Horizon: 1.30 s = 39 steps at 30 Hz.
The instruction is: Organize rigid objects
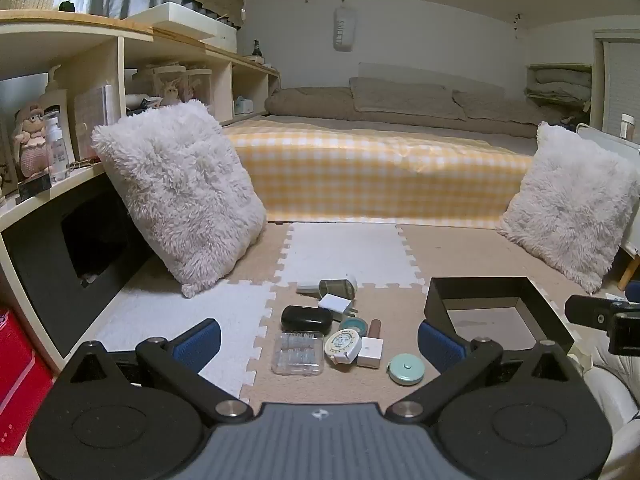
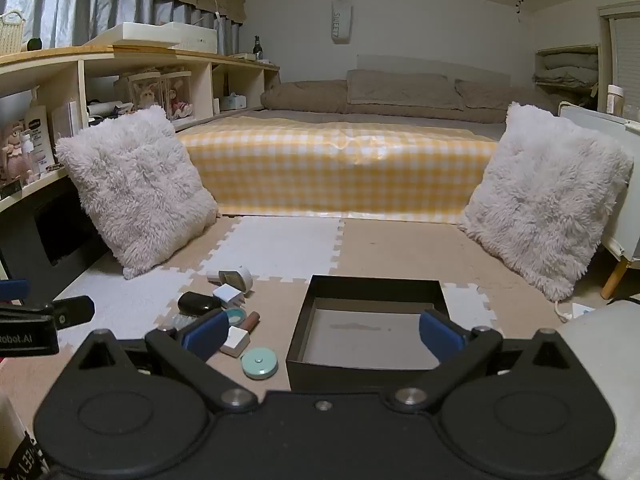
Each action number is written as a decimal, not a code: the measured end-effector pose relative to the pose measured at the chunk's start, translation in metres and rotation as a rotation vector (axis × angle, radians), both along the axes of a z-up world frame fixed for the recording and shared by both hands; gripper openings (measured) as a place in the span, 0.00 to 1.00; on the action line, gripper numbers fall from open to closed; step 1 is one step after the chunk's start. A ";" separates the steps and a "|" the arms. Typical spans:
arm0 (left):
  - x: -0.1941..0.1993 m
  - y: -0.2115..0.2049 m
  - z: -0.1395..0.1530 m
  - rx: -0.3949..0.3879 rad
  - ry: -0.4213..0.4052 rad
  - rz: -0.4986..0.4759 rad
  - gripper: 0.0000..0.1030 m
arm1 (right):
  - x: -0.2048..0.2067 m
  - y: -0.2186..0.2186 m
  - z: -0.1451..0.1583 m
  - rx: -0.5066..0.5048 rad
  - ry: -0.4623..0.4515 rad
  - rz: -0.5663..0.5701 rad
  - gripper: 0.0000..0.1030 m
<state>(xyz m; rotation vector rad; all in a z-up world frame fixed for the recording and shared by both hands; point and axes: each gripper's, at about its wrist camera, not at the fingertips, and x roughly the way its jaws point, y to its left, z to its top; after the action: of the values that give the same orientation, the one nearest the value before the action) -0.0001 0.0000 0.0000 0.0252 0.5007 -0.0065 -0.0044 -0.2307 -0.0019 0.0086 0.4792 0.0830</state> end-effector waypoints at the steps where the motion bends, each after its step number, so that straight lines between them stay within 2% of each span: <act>1: 0.000 0.000 0.000 0.001 -0.001 0.000 1.00 | 0.000 0.000 0.000 -0.001 -0.003 -0.001 1.00; 39: 0.000 0.000 0.000 0.000 -0.001 -0.001 1.00 | 0.000 0.001 -0.001 -0.009 0.004 -0.003 1.00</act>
<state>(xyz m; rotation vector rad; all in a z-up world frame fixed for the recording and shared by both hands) -0.0002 0.0000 0.0002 0.0254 0.4996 -0.0075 -0.0046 -0.2294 -0.0030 0.0012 0.4833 0.0779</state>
